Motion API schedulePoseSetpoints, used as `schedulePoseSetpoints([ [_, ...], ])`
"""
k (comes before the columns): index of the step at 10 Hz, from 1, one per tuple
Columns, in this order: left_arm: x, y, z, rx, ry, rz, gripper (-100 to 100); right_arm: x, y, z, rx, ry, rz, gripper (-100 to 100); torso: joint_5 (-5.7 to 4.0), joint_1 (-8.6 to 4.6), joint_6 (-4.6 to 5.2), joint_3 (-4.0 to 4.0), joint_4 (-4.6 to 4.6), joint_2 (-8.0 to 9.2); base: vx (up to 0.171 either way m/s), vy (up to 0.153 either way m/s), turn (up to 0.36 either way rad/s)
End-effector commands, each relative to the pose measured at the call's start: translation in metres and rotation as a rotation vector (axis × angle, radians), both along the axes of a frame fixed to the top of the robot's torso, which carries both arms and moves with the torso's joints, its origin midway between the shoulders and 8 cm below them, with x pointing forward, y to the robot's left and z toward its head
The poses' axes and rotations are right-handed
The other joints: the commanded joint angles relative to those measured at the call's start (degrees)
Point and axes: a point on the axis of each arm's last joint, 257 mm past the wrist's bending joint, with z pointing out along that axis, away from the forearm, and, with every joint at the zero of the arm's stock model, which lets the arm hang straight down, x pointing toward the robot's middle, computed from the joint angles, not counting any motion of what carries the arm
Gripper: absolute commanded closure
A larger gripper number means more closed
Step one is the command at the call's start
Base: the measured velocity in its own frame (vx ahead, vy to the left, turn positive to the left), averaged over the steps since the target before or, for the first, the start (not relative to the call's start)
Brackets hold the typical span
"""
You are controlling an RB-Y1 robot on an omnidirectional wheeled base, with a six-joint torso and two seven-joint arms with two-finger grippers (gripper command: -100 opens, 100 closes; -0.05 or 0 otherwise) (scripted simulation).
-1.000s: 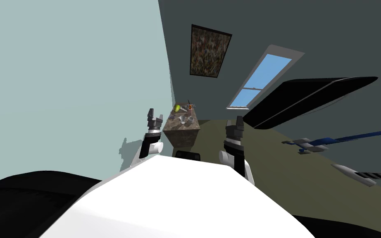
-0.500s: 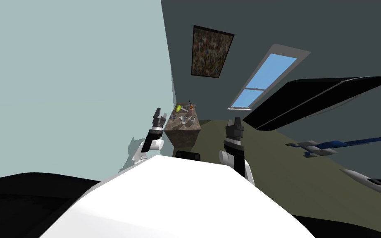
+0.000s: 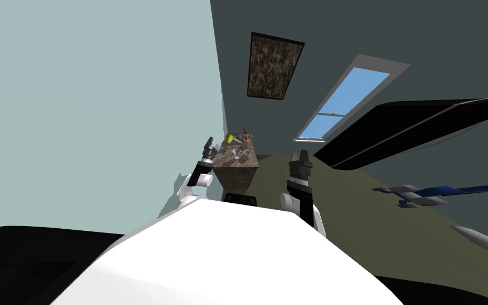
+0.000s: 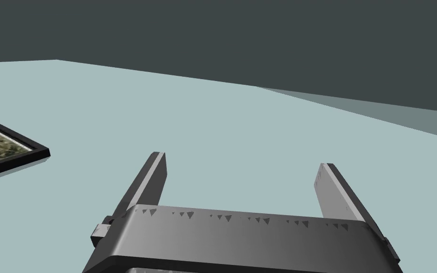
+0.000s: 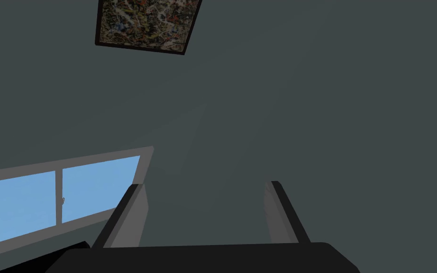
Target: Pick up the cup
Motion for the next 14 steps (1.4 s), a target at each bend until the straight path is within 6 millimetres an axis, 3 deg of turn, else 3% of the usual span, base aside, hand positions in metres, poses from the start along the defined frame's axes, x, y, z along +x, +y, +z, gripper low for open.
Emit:
schedulePoseSetpoints([
  [1, 0.015, -0.009, -0.001, -0.002, 0.026, -0.024, -100, 0.0, 0.0, 0.0, 0.0, 0.0, 0.0, 0, 0.0, 0.0, 0.0, 0.0, 0.0, 0.0, 0.008, 0.006, 0.052],
  [11, 0.093, -0.053, -0.019, 0.0, 0.193, -0.105, -100, 0.0, 0.0, 0.0, 0.0, 0.0, 0.0, 0, 0.0, 0.0, -0.01, -0.01, -0.01, -0.02, 0.013, 0.009, 0.058],
  [12, 0.107, -0.06, -0.028, 0.005, 0.235, -0.113, -100, 0.0, 0.0, 0.0, 0.0, 0.0, 0.0, 0, 0.0, 0.0, -0.01, -0.01, -0.01, -0.01, 0.013, 0.004, 0.085],
  [13, 0.109, -0.062, -0.023, 0.007, 0.234, -0.116, -100, 0.0, 0.0, 0.0, 0.0, 0.0, 0.0, 0, 0.0, 0.0, -0.02, -0.01, -0.01, -0.01, 0.011, -0.001, 0.032],
  [14, 0.12, -0.066, -0.037, 0.014, 0.28, -0.118, -100, 0.0, 0.0, 0.0, 0.0, 0.0, 0.0, 0, 0.0, -0.02, 0.0, 0.0, -0.01, 0.0, 0.014, 0.001, 0.076],
])
